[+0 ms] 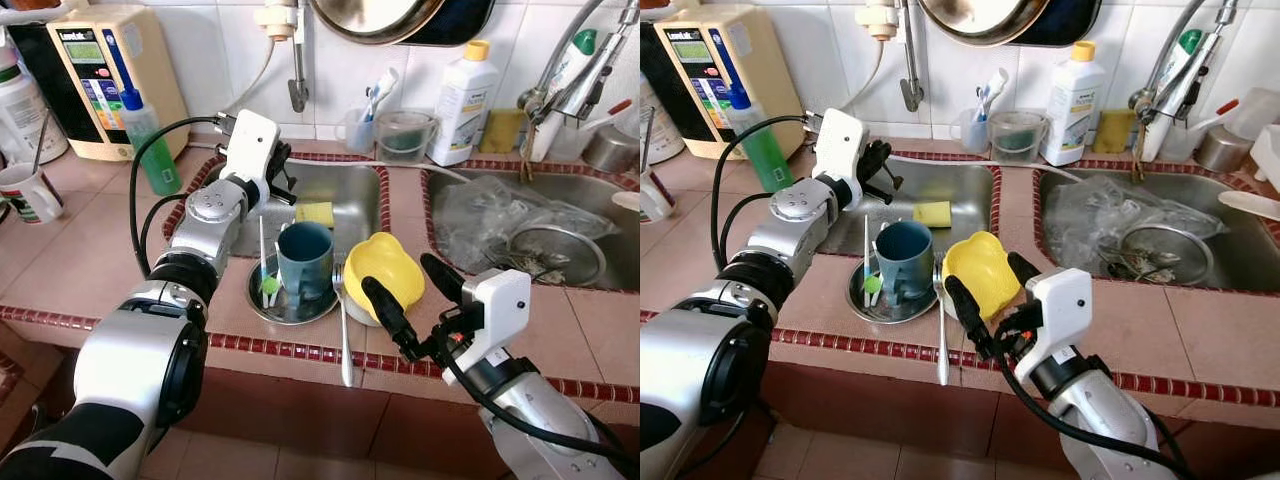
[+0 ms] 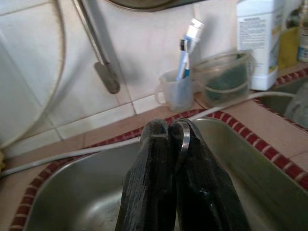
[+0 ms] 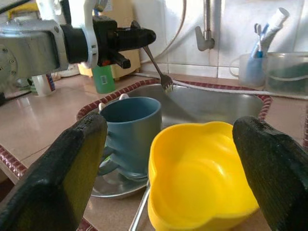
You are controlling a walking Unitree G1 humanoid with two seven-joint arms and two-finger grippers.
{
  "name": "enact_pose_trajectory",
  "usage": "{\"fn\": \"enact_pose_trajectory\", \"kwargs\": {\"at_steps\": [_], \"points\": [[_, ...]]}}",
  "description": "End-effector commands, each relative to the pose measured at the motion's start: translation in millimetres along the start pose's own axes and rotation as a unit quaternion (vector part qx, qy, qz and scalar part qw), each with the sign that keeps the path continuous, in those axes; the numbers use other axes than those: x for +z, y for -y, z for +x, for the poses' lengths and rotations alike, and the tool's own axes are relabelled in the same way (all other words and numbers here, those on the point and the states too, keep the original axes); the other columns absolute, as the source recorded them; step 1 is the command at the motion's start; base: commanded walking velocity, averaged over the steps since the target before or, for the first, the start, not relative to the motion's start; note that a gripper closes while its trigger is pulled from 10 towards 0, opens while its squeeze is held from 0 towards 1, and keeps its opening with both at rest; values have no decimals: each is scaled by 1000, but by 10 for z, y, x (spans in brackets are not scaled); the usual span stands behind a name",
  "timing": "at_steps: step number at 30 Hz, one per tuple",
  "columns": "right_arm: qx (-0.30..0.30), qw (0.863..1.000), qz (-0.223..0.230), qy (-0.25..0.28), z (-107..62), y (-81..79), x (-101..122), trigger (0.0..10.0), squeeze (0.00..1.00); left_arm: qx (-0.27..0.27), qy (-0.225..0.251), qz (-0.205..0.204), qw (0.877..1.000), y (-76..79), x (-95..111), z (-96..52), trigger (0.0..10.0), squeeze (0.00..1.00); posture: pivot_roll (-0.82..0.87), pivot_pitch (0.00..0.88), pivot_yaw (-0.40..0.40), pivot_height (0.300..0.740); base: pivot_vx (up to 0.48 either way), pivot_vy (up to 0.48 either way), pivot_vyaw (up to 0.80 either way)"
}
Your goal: Kitchen organization
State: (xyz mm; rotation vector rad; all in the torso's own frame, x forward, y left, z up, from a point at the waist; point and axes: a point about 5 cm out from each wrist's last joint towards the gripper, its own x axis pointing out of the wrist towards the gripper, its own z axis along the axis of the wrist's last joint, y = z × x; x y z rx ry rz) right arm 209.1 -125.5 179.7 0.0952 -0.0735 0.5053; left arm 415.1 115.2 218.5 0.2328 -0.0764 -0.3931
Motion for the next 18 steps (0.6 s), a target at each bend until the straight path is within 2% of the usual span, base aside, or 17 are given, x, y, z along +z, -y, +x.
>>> {"fn": "enact_pose_trajectory", "kwargs": {"at_steps": [1, 6, 10, 18], "points": [[-2, 1000, 6, 19, -34, -6, 97, 10000, 0, -2, 4, 12, 1000, -19, 88, 26, 10000, 0, -342, 39, 106, 740, 0, 0, 0], [-17, 999, 22, 37, -113, 93, 191, 10000, 0, 0, 0, 13, 1000, -36, 73, 18, 10000, 0, -347, 47, 113, 740, 0, 0, 0], [-47, 997, 32, 54, -214, 259, 284, 10000, 0, 1, -5, 18, 1000, -47, 67, 16, 10000, 0, -351, 54, 119, 740, 0, 0, 0], [-63, 996, 24, 51, -286, 355, 328, 10000, 0, 8, -16, 24, 1000, -80, 24, -2, 10000, 0, -353, 66, 124, 740, 0, 0, 0]]}}
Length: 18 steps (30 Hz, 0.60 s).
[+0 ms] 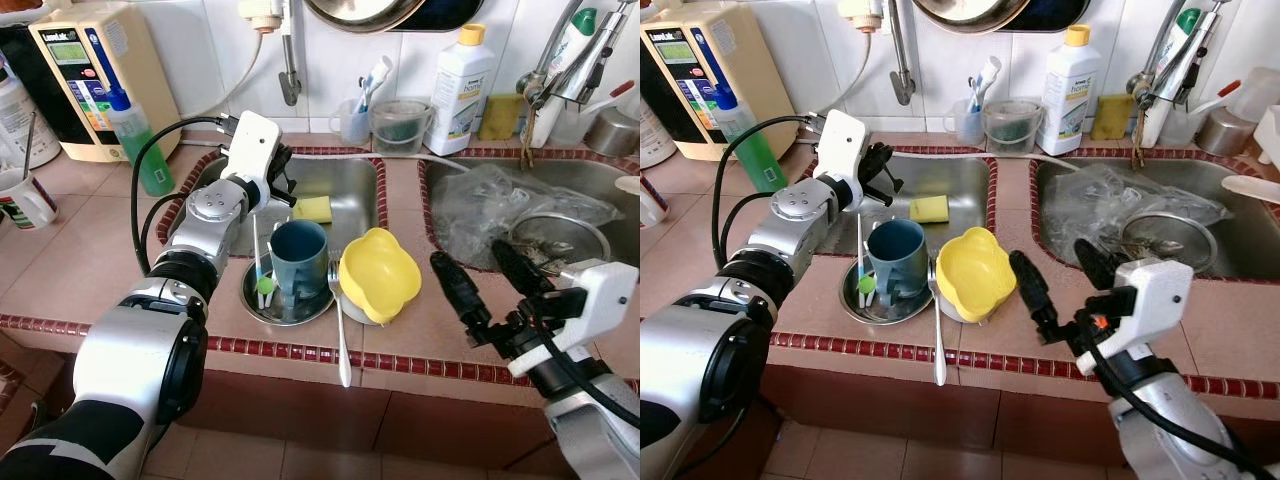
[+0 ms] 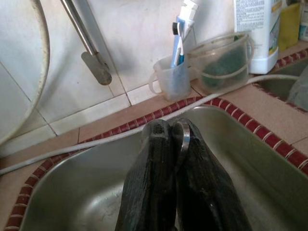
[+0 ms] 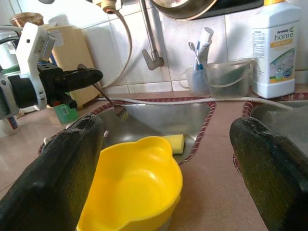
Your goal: Kitchen organization
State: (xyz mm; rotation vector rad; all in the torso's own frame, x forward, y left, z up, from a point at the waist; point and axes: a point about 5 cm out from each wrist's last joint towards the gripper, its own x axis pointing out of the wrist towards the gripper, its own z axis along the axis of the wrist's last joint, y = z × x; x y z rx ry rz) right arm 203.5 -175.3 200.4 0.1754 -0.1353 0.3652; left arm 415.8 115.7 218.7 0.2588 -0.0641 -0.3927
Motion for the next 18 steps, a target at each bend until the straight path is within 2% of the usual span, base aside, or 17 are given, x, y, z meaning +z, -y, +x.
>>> {"fn": "enact_pose_trajectory", "kwargs": {"at_steps": [1, 7, 8, 10, 18], "points": [[7, 1000, -1, 9, -19, -43, 72, 10000, 0, 11, -10, 10, 1000, -81, 11, -11, 10000, 0, -352, 69, 125, 740, 0, 0, 0], [12, 1000, 7, 10, -13, -58, 83, 10000, 0, 13, -13, 2, 1000, -109, 1, -21, 10000, 0, -349, 73, 127, 740, 0, 0, 0], [13, 1000, 9, 12, -7, -60, 89, 10000, 0, 14, -12, -7, 1000, -122, 4, -25, 10000, 1000, -346, 76, 126, 740, 0, 0, 0], [13, 1000, 12, 15, -3, -59, 99, 10000, 0, 12, -6, -18, 1000, -134, 15, -28, 10000, 1000, -342, 77, 127, 740, 0, 0, 0], [15, 1000, 16, 15, 21, -60, 97, 10000, 0, 16, -5, -12, 1000, -156, 42, -25, 10000, 1000, -333, 75, 127, 740, 0, 0, 0]]}}
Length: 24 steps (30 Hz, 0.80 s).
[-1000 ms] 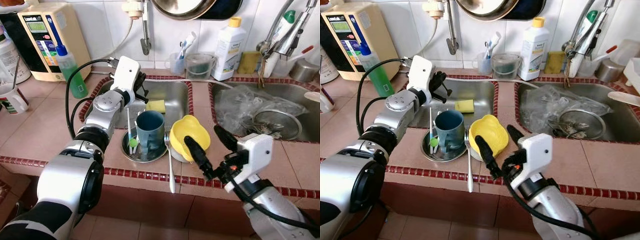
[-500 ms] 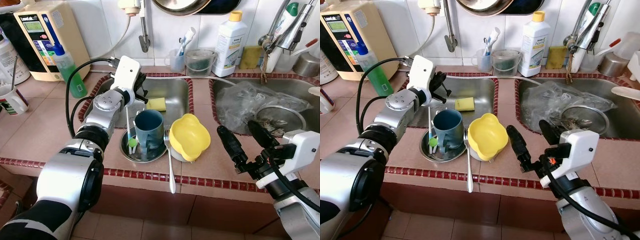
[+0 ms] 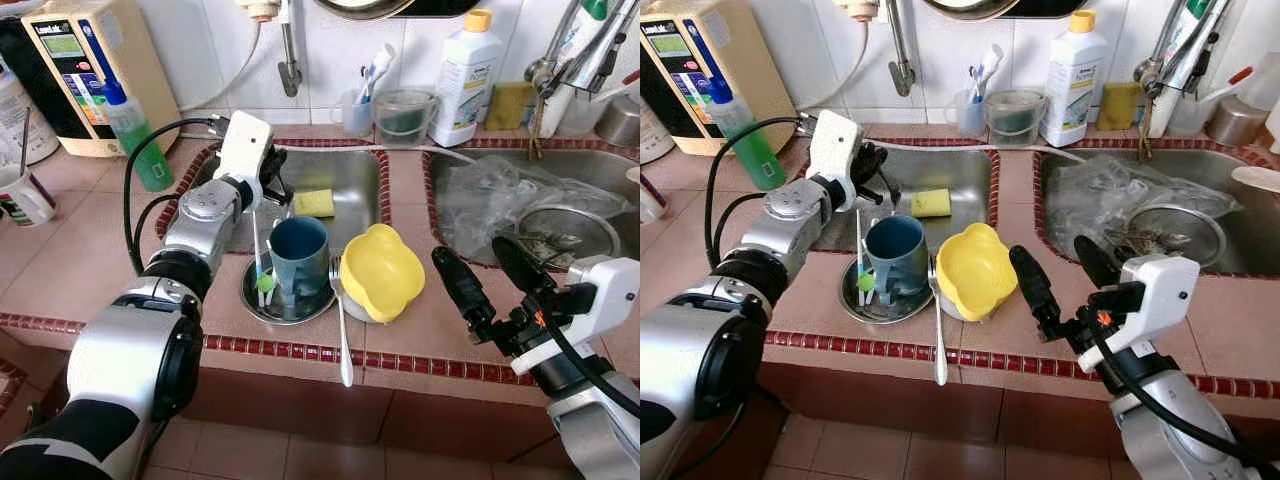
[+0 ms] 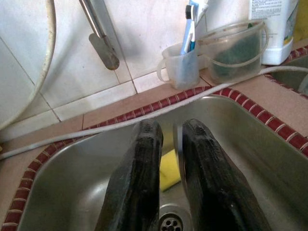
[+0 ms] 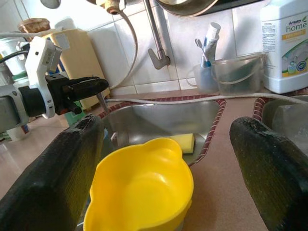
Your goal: Kitchen organization
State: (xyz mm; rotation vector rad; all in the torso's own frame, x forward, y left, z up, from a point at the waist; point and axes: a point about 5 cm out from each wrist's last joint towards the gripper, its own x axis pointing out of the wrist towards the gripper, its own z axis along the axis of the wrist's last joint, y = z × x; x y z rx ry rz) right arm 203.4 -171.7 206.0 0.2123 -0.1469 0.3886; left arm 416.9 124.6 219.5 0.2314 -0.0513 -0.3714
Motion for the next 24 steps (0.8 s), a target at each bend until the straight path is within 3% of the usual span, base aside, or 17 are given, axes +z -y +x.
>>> {"fn": "enact_pose_trajectory", "kwargs": {"at_steps": [1, 16, 17, 18, 19, 24], "points": [[4, 1000, -2, 7, 1, -21, 49, 10000, 0, 6, 0, 2, 1000, -69, 58, 1, 10000, 1000, -333, 75, 127, 740, 0, 0, 0], [5, 1000, 0, 14, 44, -11, 57, 10000, 0, 7, 8, 3, 1000, -82, 110, 9, 10000, 1000, -323, 67, 126, 740, 0, 0, 0], [5, 1000, -1, 15, 48, -8, 58, 10000, 0, 6, 10, 2, 1000, -79, 118, 11, 10000, 878, -321, 64, 125, 740, 0, 0, 0], [3, 1000, -1, 18, 60, -5, 59, 10000, 0, 5, 19, -3, 1000, -75, 145, 16, 10000, 51, -321, 63, 124, 740, 0, 0, 0], [3, 1000, -2, 19, 67, -1, 60, 10000, 0, 4, 22, -3, 1000, -73, 159, 19, 10000, 0, -315, 61, 121, 740, 0, 0, 0], [9, 999, -6, 42, 173, -13, 84, 10000, 0, 2, 57, -38, 998, -77, 288, 35, 10000, 0, -300, 45, 112, 740, 0, 0, 0]]}}
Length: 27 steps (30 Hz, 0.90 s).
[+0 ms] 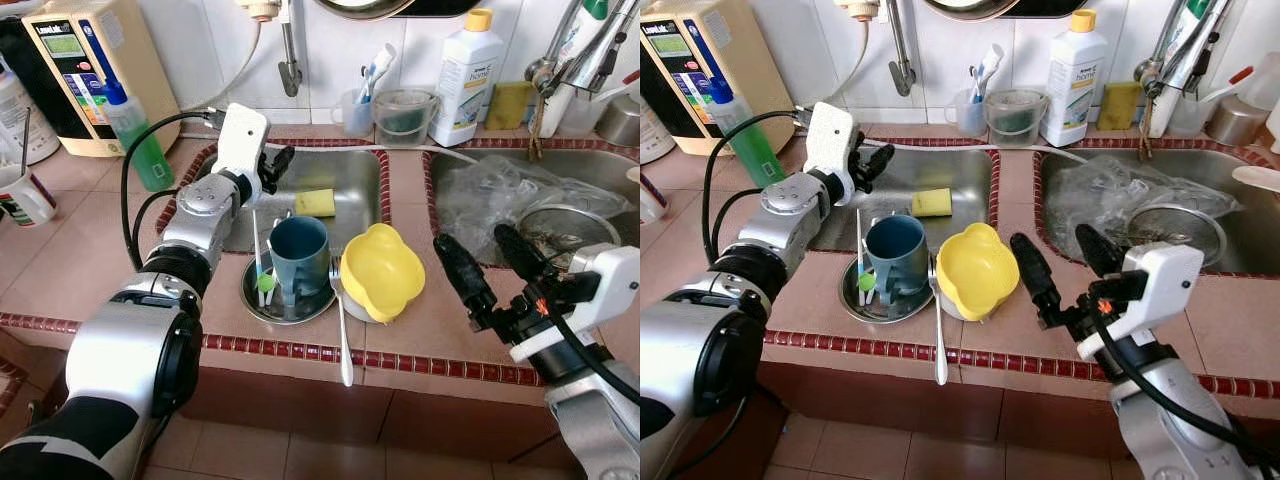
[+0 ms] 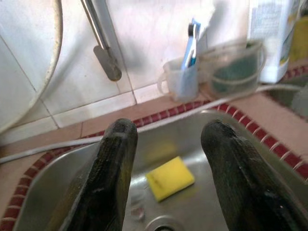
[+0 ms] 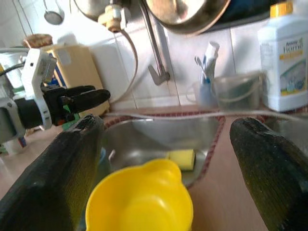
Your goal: Kitchen organization
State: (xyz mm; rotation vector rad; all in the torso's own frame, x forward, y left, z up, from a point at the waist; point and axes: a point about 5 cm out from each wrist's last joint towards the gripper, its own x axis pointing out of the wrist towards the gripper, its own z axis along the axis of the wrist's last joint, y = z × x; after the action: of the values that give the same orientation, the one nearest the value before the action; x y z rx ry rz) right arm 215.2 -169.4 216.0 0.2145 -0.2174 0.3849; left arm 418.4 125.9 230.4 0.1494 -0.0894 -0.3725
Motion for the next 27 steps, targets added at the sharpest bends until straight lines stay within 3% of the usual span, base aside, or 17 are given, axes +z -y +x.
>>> {"fn": "enact_pose_trajectory", "kwargs": {"at_steps": [1, 12, 20, 27], "points": [[9, 1000, 0, 11, 63, -26, 6, 10000, 0, -3, 37, -5, 999, -21, 207, 37, 10000, 0, -299, 43, 111, 740, 0, 0, 0], [32, 998, -5, 48, 397, -34, 61, 10000, 0, -18, 117, -50, 992, -27, 476, 35, 10000, 0, -251, 0, 72, 740, 0, 0, 0], [59, 995, -19, 72, 705, -54, 100, 10000, 0, -63, 179, -59, 980, 86, 556, -73, 10000, 0, -197, 0, 38, 740, 0, 0, 0], [115, 991, -36, 50, 725, -198, -37, 10000, 0, -81, 195, -61, 976, 122, 472, -226, 10000, 0, -168, 0, 19, 740, 0, 0, 0]]}}
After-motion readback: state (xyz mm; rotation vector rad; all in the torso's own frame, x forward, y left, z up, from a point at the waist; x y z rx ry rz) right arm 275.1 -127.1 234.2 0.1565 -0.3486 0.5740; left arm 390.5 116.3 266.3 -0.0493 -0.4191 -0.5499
